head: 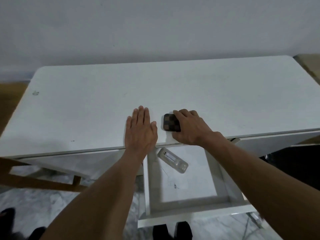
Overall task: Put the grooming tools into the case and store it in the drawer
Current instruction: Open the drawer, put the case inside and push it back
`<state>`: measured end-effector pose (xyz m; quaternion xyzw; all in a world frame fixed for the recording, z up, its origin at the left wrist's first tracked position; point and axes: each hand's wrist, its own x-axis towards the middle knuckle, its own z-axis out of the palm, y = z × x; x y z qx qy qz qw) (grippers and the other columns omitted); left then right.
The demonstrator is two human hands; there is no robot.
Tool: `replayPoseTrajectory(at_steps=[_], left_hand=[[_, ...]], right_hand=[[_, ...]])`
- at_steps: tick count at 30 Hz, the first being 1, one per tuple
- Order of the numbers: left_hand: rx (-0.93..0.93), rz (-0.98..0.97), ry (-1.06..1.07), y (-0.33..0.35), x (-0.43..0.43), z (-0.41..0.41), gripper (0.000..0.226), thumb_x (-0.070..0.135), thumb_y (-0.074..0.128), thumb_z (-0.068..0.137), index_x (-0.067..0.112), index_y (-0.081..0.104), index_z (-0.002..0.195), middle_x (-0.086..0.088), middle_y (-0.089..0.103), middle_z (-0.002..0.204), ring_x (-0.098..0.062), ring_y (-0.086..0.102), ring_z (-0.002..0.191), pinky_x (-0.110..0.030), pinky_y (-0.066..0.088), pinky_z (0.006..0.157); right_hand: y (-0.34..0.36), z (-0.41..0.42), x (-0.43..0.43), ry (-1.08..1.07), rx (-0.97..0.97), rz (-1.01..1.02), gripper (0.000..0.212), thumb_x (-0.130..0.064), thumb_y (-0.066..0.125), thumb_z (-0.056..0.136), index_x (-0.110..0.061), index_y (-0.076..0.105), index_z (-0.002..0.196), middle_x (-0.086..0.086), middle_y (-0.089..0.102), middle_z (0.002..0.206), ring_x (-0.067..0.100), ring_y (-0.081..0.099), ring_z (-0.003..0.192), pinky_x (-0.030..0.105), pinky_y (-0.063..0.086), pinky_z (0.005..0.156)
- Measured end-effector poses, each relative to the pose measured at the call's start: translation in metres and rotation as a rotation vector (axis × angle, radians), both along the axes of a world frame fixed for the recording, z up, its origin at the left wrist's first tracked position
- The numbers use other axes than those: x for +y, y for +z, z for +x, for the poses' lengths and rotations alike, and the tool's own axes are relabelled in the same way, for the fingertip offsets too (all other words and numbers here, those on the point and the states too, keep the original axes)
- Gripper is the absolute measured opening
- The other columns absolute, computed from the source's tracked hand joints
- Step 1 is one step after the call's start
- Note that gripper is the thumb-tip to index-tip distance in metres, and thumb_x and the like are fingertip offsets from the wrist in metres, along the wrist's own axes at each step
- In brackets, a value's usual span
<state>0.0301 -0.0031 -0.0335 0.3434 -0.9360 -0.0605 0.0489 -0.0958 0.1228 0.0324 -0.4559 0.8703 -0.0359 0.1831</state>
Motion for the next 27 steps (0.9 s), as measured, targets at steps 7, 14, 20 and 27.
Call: replayPoseTrajectory(at_steps=[7, 14, 20, 27], left_hand=[[-0.006, 0.012, 0.004, 0.000, 0.001, 0.000, 0.065, 0.040, 0.010, 0.097, 0.008, 0.025, 0.152, -0.013, 0.025, 0.160, -0.028, 0.022, 0.148, -0.046, 0.019, 0.119], [-0.033, 0.031, -0.011, -0.001, 0.000, -0.001, 0.059, 0.036, 0.018, 0.103, 0.008, 0.015, 0.154, -0.012, 0.014, 0.162, -0.028, 0.011, 0.150, -0.046, 0.011, 0.121], [-0.029, 0.049, -0.007, -0.001, 0.001, -0.001, 0.059, 0.036, 0.016, 0.103, 0.007, 0.013, 0.154, -0.012, 0.011, 0.163, -0.028, 0.008, 0.150, -0.046, 0.009, 0.121], [-0.010, 0.025, 0.042, -0.008, 0.002, -0.004, 0.058, 0.037, 0.018, 0.103, 0.010, 0.014, 0.155, -0.008, 0.011, 0.163, -0.026, 0.008, 0.151, -0.044, 0.007, 0.121]], right_hand=[[0.000, 0.007, 0.009, 0.007, 0.042, -0.001, 0.051, -0.039, 0.061, 0.079, -0.016, 0.048, 0.123, 0.007, 0.052, 0.122, 0.030, 0.048, 0.108, 0.046, 0.050, 0.086], [-0.001, 0.031, 0.047, 0.026, 0.074, -0.041, 0.054, -0.043, 0.061, 0.077, -0.018, 0.049, 0.124, 0.004, 0.054, 0.120, 0.029, 0.050, 0.107, 0.044, 0.051, 0.082], [-0.027, 0.054, 0.089, 0.095, 0.049, -0.007, 0.064, -0.047, 0.061, 0.075, -0.020, 0.044, 0.131, 0.005, 0.051, 0.127, 0.030, 0.049, 0.115, 0.048, 0.051, 0.089], [-0.090, 0.062, 0.113, 0.035, -0.077, 0.188, 0.065, -0.040, 0.066, 0.076, -0.014, 0.044, 0.131, 0.010, 0.048, 0.123, 0.032, 0.049, 0.113, 0.047, 0.052, 0.088]])
